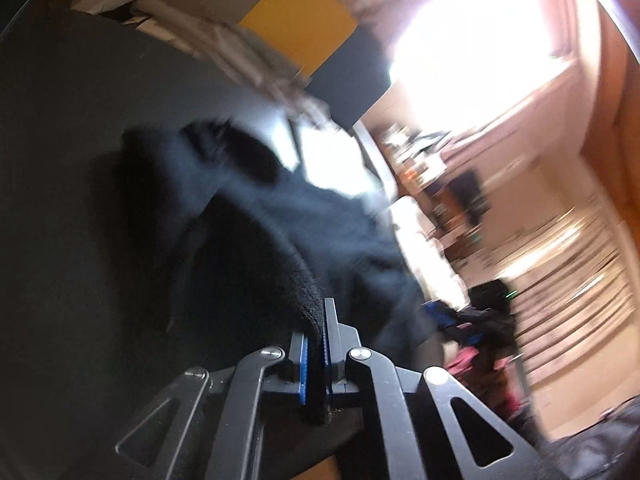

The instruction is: Fold clothes

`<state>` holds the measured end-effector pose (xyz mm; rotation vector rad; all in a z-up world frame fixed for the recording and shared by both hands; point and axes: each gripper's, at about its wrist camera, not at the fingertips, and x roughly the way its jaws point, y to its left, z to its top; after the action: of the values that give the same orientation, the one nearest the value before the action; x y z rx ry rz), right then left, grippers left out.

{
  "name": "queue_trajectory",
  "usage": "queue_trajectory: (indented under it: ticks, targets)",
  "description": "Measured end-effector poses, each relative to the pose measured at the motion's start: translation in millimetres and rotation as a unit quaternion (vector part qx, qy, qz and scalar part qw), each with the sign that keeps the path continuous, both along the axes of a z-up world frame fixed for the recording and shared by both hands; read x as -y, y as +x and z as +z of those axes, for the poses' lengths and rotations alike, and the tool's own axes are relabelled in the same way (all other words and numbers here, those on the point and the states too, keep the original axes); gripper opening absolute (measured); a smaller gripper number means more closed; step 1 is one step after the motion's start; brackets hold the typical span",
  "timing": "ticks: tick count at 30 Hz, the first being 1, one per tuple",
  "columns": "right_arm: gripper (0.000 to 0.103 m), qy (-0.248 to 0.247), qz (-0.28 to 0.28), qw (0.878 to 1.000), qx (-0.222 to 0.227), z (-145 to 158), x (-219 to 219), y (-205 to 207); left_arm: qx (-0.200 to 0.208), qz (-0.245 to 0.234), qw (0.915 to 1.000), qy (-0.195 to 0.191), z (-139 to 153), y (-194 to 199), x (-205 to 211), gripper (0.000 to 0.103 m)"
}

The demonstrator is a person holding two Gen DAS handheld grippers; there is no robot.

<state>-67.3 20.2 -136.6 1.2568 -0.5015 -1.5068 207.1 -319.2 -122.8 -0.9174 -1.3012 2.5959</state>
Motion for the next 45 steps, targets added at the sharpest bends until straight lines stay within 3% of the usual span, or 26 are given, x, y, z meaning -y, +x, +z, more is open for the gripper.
queue_trajectory:
  ticks: [3,7,9,11,12,15,20,21,23,24,25,36,38,39,41,45]
  targets:
    - [0.020,-0.022,-0.006,1.000,0.010,9.5,8.3,-17.2,-0.025,0.009,0.9995,0.019,12.0,-9.2,16.2,0.004]
    - [0.021,-0.006,-0.009,1.000,0.021,5.8,6.8,-29.0,-0.008,0.007,0.9999,0.003,14.5,-22.0,22.2,0.004]
    - [0.032,0.007,-0.009,1.000,0.025,0.2,-2.1,-26.8,0.008,0.007,0.9999,0.011,5.3,-22.5,22.9,0.004]
    - [0.055,0.020,-0.009,0.999,0.028,-5.4,-10.9,-24.6,0.020,0.009,0.9996,0.018,-3.7,-22.5,21.8,0.004]
    - [0.059,0.026,-0.009,0.999,0.030,-8.1,-15.4,-23.5,0.025,0.012,0.9994,0.021,-8.0,-21.8,20.7,0.004]
    - [0.060,0.011,-0.018,0.999,0.044,-20.4,-28.3,-17.7,0.031,0.018,0.9990,0.028,-15.7,-14.3,17.4,0.003]
    - [0.061,0.010,0.024,0.999,0.039,-31.9,0.5,6.0,0.035,0.019,0.9991,0.017,-13.0,-10.4,7.3,0.003]
    - [0.058,0.015,0.035,0.999,0.034,-29.7,5.0,10.0,0.036,0.017,0.9991,0.013,-12.5,-9.1,5.6,0.003]
    - [0.040,0.033,0.054,0.998,0.025,-29.5,10.8,18.5,0.038,0.013,0.9992,0.007,-11.3,-6.5,2.3,0.003]
    - [0.024,0.044,0.056,0.997,0.022,-31.1,12.2,21.0,0.039,0.012,0.9992,0.005,-10.6,-5.4,1.2,0.003]
    - [0.017,0.049,0.050,0.997,0.020,-32.9,10.8,21.9,0.038,0.010,0.9992,0.005,-9.9,-5.1,0.3,0.003]
    - [0.013,0.025,0.001,1.000,0.011,-18.2,8.2,15.4,0.020,0.016,0.9997,0.004,-2.2,5.5,5.7,0.003]
    - [0.014,0.018,0.003,0.999,0.027,-17.9,-1.2,16.6,0.026,0.018,0.9995,-0.002,-3.4,5.4,4.0,0.003]
    - [0.022,0.033,-0.003,0.999,0.024,-18.5,-3.2,18.6,0.029,0.018,0.9994,-0.004,-4.6,5.8,4.1,0.003]
    - [0.082,0.046,-0.009,0.999,0.021,-20.5,-9.1,23.4,0.034,0.019,0.9992,-0.009,-6.9,6.5,4.2,0.003]
    - [0.085,0.021,-0.015,0.999,0.025,-24.6,-13.9,31.7,0.045,0.020,0.9987,-0.014,-11.8,6.8,5.0,0.003]
